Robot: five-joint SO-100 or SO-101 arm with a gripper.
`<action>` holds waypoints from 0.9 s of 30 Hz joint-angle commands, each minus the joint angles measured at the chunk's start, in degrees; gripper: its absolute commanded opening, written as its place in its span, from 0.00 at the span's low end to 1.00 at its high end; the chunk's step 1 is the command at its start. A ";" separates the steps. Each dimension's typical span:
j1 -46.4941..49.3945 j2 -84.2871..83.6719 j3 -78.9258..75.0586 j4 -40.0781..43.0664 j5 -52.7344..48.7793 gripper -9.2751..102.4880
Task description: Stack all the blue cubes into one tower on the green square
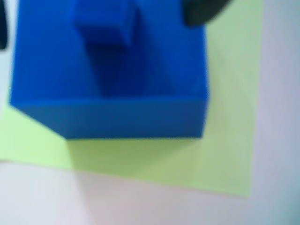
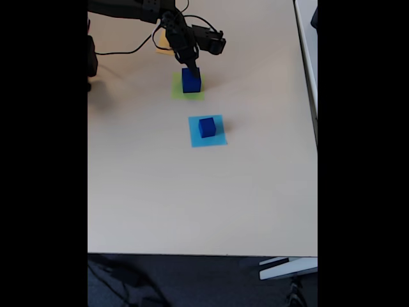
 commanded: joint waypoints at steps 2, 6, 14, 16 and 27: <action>0.18 0.35 -0.09 0.18 0.00 0.25; 0.18 0.26 0.35 -0.09 0.18 0.24; 0.26 0.26 0.53 -0.26 0.18 0.22; 0.26 0.26 0.62 -0.26 0.18 0.22; 0.26 0.09 0.62 -0.35 0.53 0.16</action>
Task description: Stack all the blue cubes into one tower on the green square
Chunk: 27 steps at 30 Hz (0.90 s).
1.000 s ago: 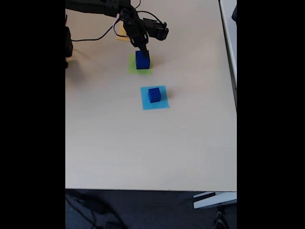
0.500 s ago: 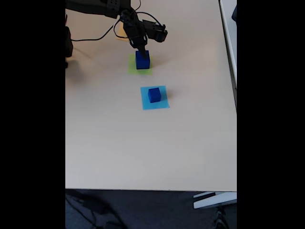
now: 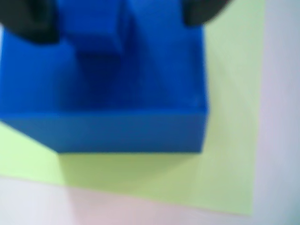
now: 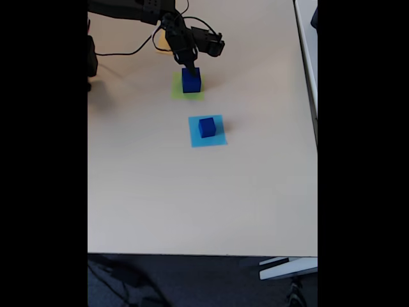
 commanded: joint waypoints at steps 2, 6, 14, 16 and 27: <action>0.35 0.26 -0.18 -0.35 0.62 0.15; 0.35 0.18 -0.18 -0.35 0.79 0.13; 0.44 0.18 -0.18 -0.35 1.05 0.08; 0.44 0.18 -0.18 -0.44 1.05 0.08; -3.08 6.77 -0.79 1.85 6.33 0.08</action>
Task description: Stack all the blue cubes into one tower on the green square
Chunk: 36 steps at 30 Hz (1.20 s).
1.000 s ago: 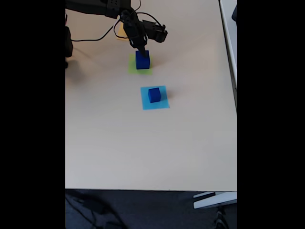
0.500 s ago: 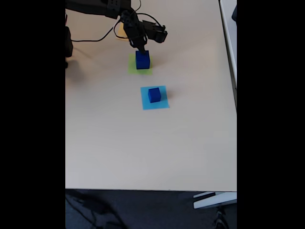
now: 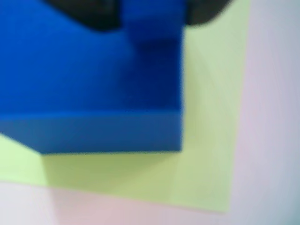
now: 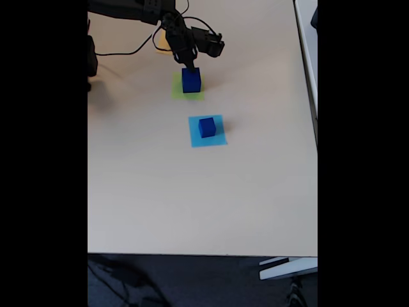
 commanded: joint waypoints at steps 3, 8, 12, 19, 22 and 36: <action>-3.08 6.15 -1.23 2.72 8.61 0.08; -6.86 5.10 -2.99 5.10 14.68 0.08; -10.46 3.16 -5.27 7.65 19.86 0.08; -15.82 0.88 -5.80 7.73 25.84 0.08; -18.11 -0.97 -6.24 7.21 29.09 0.08; -23.20 -5.89 -5.80 4.48 34.63 0.08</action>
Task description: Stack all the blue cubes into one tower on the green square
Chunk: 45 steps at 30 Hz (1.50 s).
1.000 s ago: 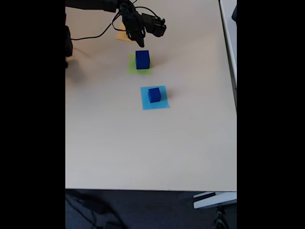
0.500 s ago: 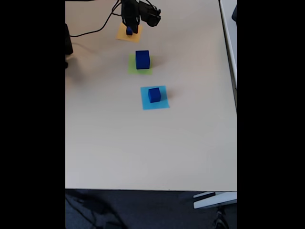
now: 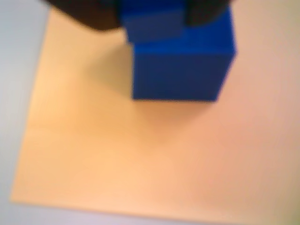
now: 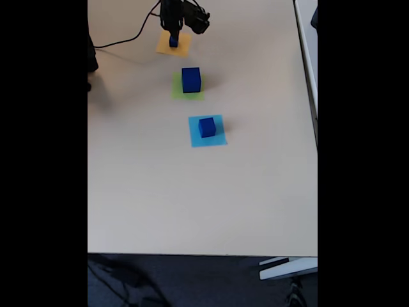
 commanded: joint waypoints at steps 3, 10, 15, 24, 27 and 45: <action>-1.14 0.35 -2.37 -1.05 0.97 0.08; -2.37 -0.26 -1.93 -1.58 3.43 0.08; -2.46 -0.35 -0.44 -2.81 4.57 0.08; -2.11 0.35 1.05 -2.72 4.83 0.08; -2.20 0.35 1.49 -2.72 5.63 0.08; -1.85 0.53 2.02 -2.90 5.36 0.09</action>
